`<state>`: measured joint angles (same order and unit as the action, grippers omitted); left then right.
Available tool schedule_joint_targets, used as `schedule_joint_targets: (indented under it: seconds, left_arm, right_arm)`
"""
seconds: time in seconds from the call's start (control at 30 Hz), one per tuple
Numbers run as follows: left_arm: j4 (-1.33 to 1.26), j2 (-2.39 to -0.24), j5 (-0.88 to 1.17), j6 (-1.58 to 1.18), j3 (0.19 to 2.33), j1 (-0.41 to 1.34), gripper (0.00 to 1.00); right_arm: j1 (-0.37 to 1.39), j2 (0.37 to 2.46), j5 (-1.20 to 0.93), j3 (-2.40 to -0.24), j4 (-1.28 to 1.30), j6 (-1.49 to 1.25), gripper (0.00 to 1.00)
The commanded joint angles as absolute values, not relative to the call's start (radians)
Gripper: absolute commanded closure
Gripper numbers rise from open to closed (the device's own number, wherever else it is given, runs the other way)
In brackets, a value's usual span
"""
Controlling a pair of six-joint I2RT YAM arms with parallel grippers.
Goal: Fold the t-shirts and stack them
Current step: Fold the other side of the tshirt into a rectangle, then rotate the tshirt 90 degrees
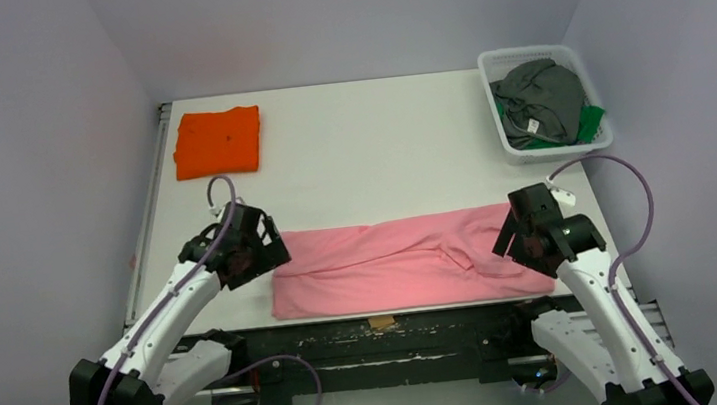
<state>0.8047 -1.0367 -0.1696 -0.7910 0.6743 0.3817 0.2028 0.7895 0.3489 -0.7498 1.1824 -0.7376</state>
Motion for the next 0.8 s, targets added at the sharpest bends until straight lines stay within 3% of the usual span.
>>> schedule_joint_targets:
  seconds: [0.0, 0.23, 0.53, 0.77]
  left_arm:
    - [0.78, -0.987, -0.118, -0.733, 0.762, 0.387, 0.0]
    - [0.47, -1.204, 0.259, -0.71, 0.758, 0.396, 0.0]
    - [0.406, -1.365, 0.223, -0.752, 0.679, 0.405, 0.0]
    - [0.417, -1.352, 0.166, -0.804, 0.607, 0.415, 0.0]
  right_arm:
    - [0.207, 0.779, 0.238, -0.771, 1.009, -0.708, 0.23]
    - [0.207, 0.952, 0.042, -0.608, 0.614, -0.762, 0.18]
    - [0.206, 1.318, 0.019, -0.603, 0.275, -0.768, 0.19]
    - [0.205, 1.733, -0.026, -0.932, 0.144, -0.742, 0.22]
